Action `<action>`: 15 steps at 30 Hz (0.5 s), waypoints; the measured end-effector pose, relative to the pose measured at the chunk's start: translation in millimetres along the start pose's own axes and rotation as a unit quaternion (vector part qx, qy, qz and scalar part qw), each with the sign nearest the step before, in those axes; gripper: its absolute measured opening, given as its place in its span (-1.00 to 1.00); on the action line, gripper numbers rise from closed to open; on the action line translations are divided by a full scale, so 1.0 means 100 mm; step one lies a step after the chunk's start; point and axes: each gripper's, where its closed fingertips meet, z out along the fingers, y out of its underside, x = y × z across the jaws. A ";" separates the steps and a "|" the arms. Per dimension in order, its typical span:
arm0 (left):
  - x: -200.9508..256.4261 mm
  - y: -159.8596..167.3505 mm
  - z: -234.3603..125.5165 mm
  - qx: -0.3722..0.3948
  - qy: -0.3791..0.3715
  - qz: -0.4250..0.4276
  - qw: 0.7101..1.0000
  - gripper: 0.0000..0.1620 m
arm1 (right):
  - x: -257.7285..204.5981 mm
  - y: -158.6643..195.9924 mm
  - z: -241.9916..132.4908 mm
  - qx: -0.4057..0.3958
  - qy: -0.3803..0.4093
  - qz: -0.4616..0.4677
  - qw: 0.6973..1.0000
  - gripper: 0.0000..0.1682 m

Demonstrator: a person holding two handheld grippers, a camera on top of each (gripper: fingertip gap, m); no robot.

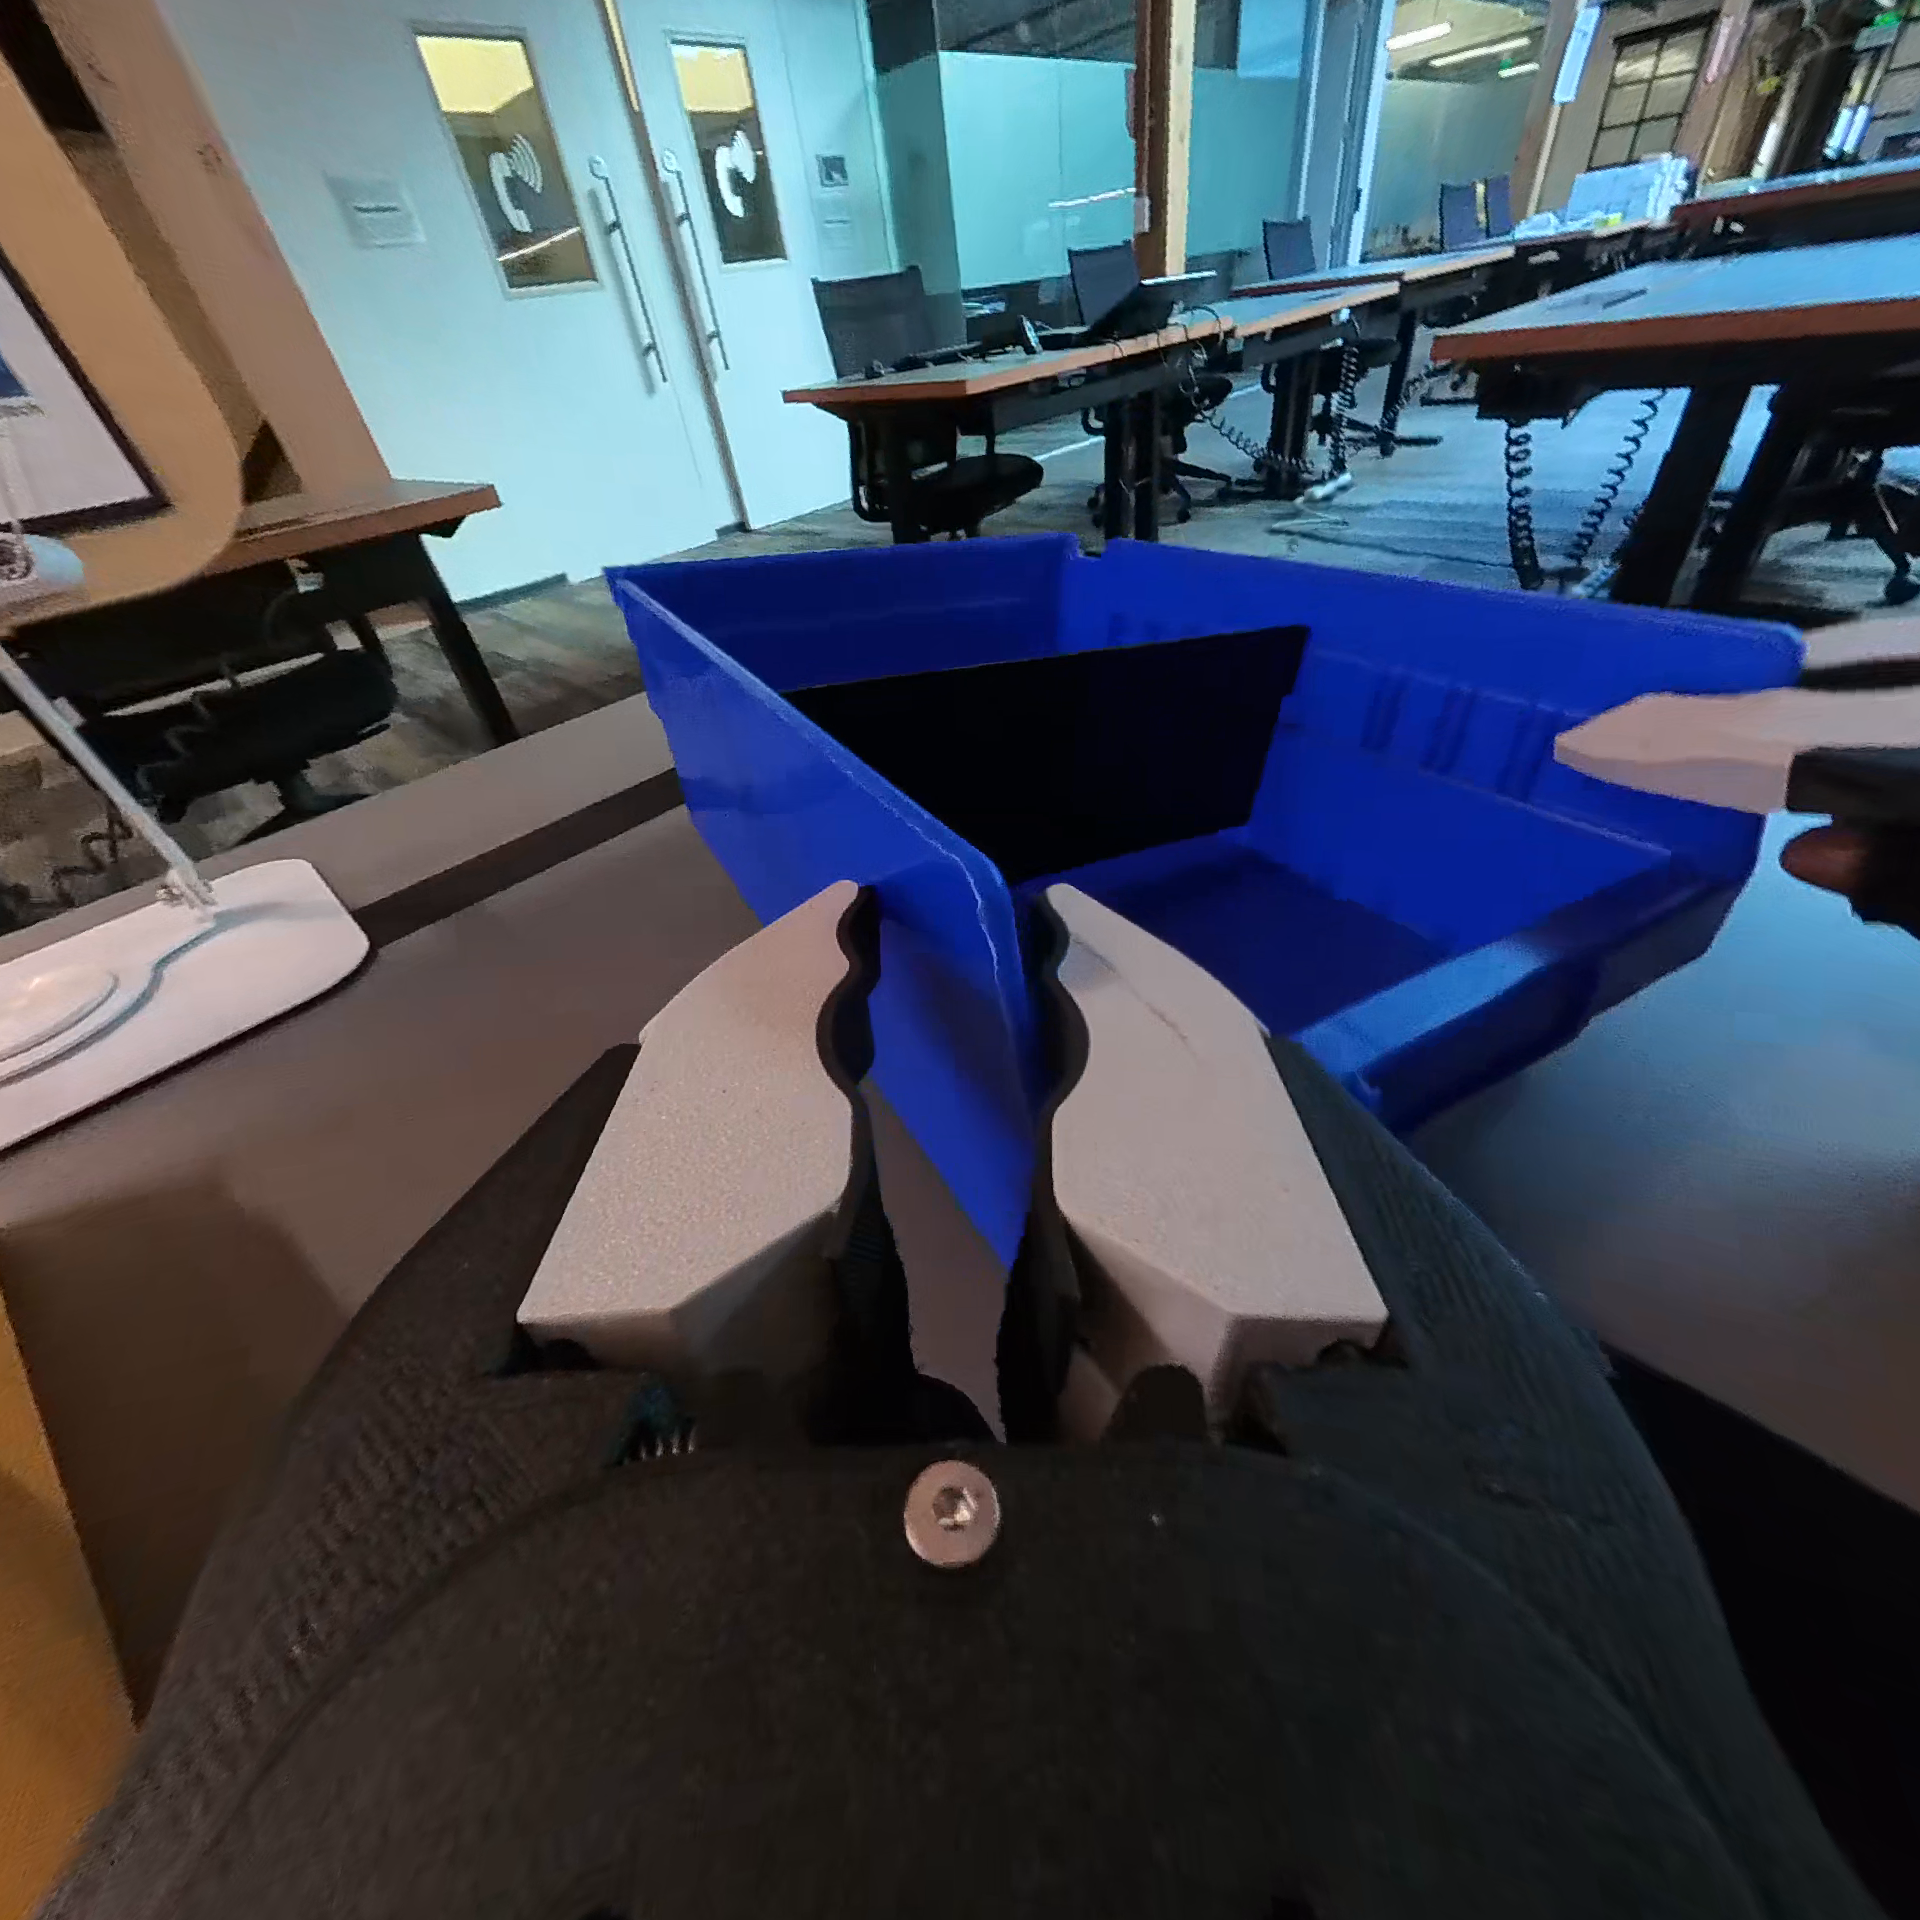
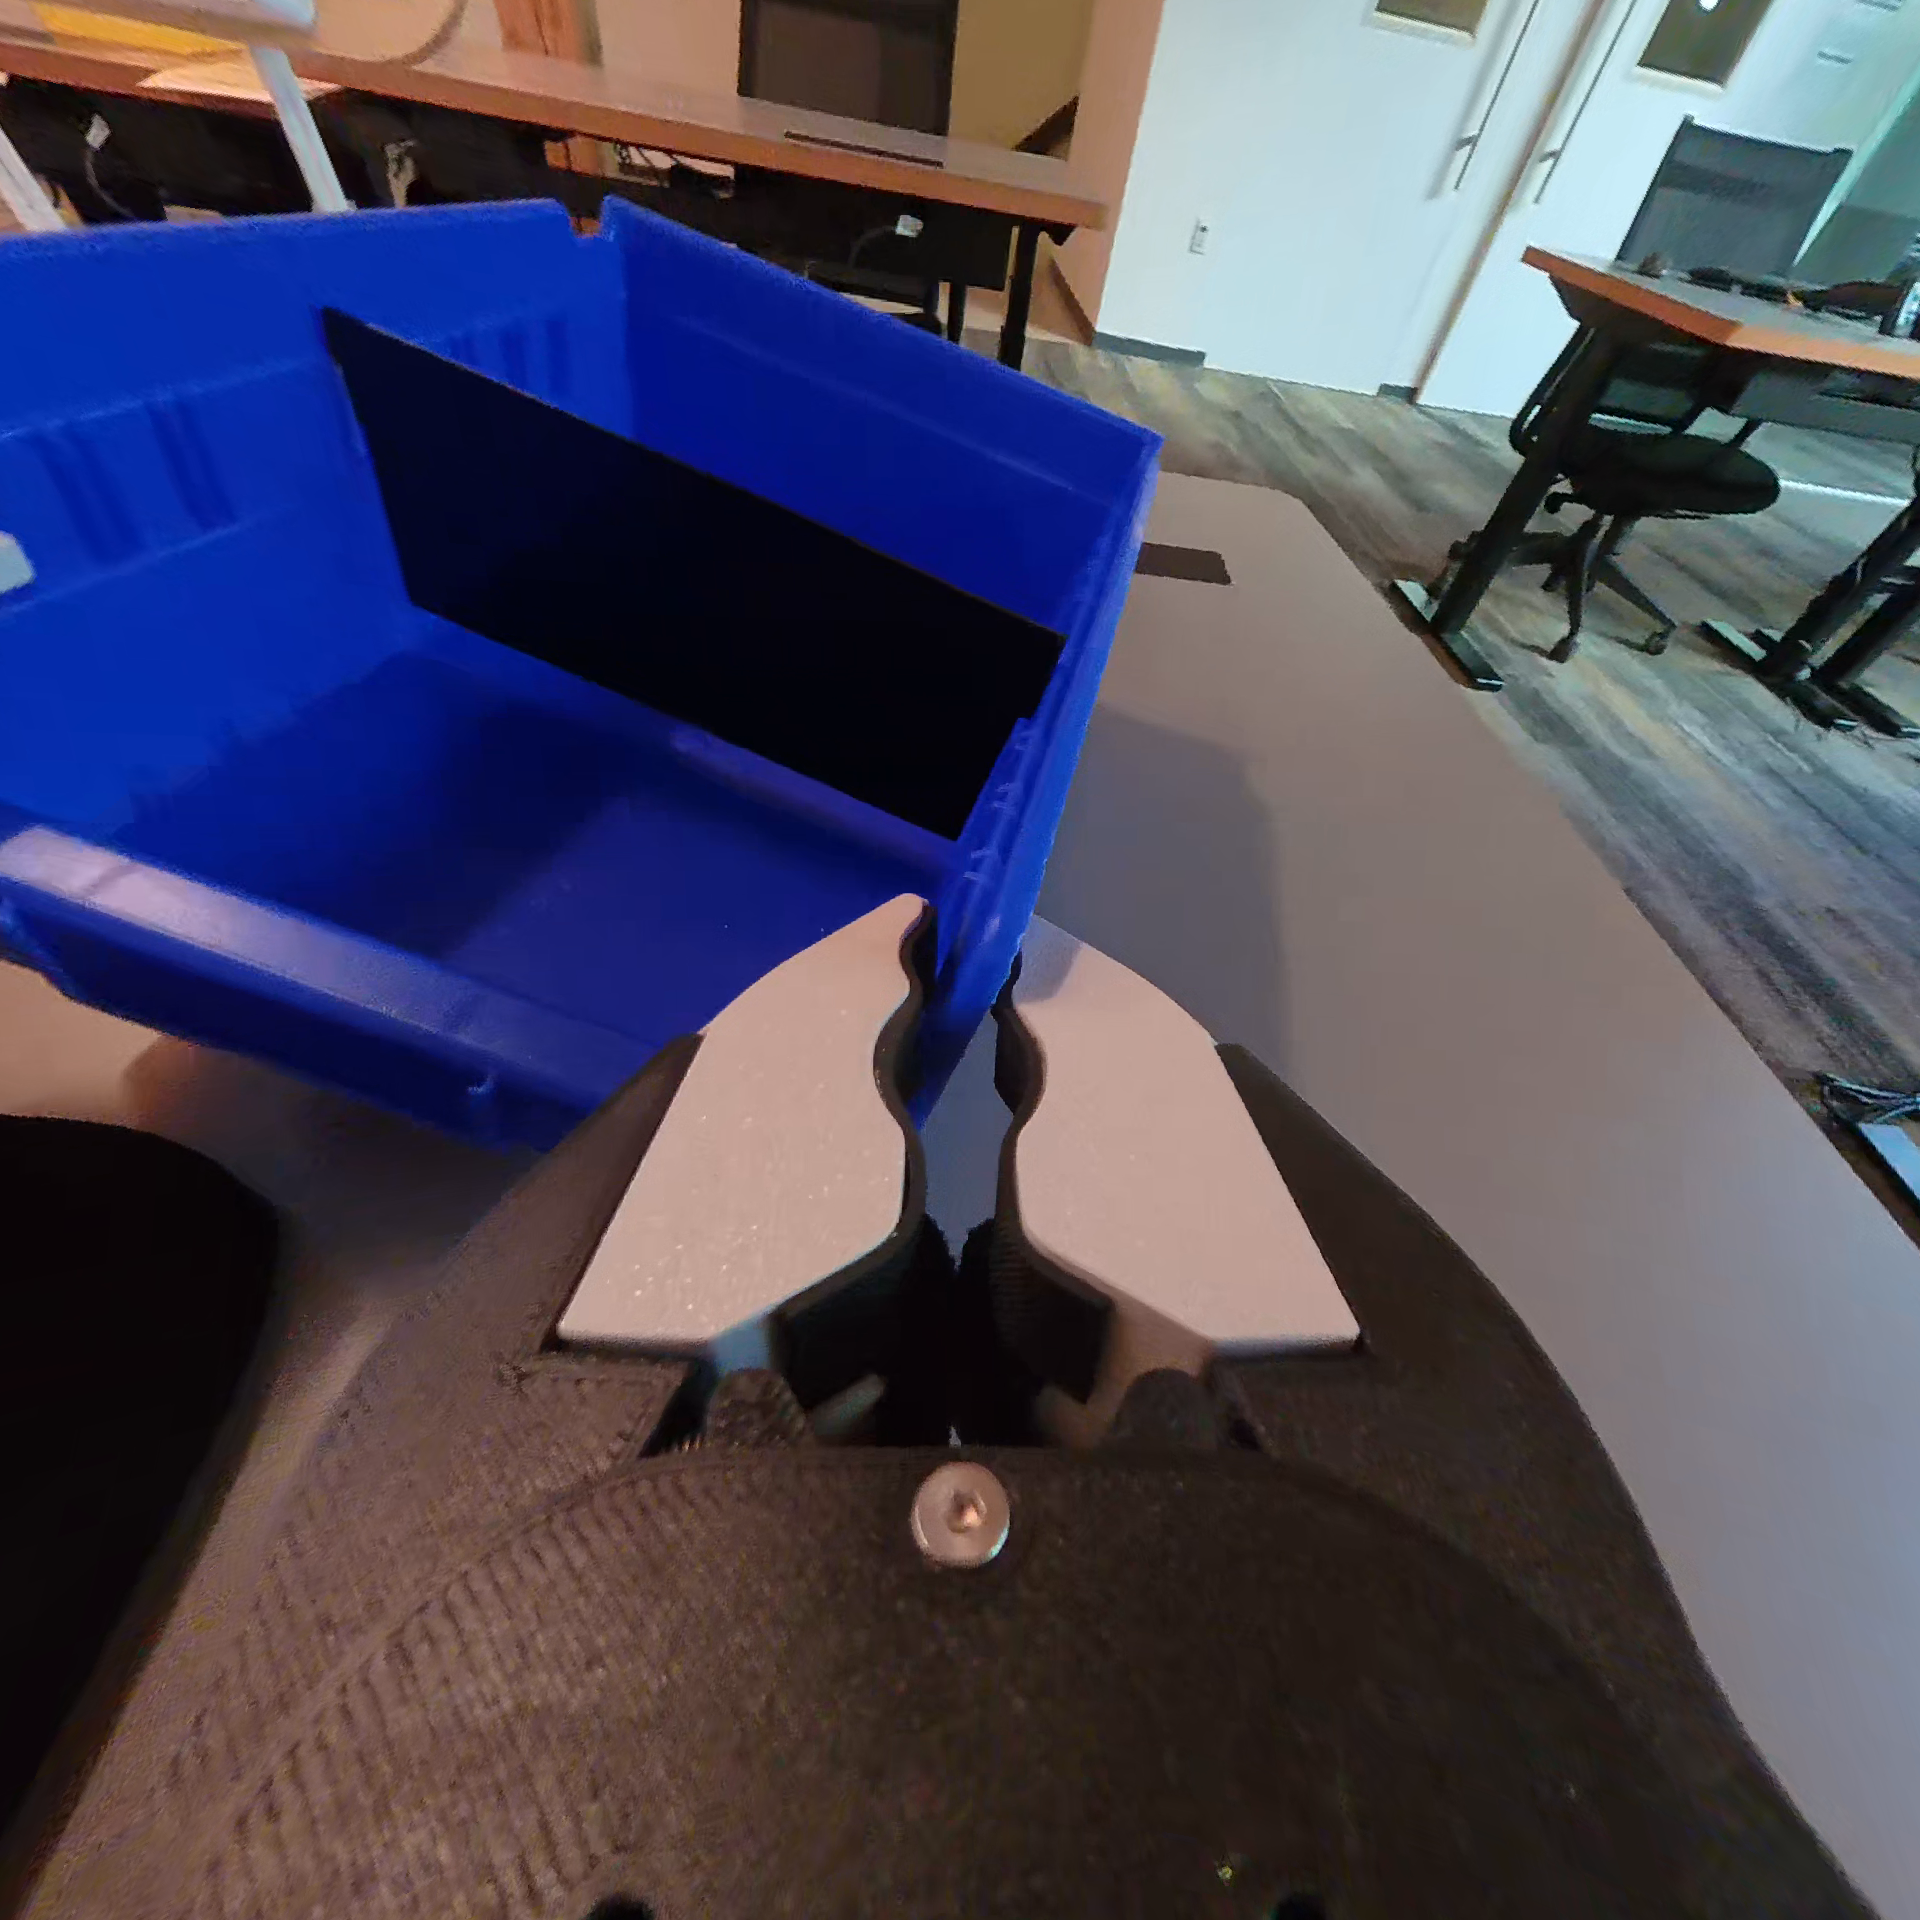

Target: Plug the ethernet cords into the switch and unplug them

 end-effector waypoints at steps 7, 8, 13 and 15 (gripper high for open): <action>0.15 0.22 0.02 -0.046 0.035 0.002 0.998 -0.57 | 0.12 0.02 -0.01 -0.005 0.007 -0.009 1.000 -0.89; 0.18 0.26 0.02 -0.053 0.055 -0.011 0.997 -0.53 | 0.14 0.03 0.00 -0.007 0.010 -0.008 1.000 -0.89; 0.21 0.10 -0.05 -0.030 0.092 -0.013 0.995 -0.23 | 0.12 -0.01 -0.01 0.006 -0.021 0.020 1.000 -0.76; 0.16 -0.14 -0.22 -0.002 0.084 0.021 0.996 -0.17 | 0.20 -0.18 -0.09 0.037 0.003 0.027 0.999 -0.44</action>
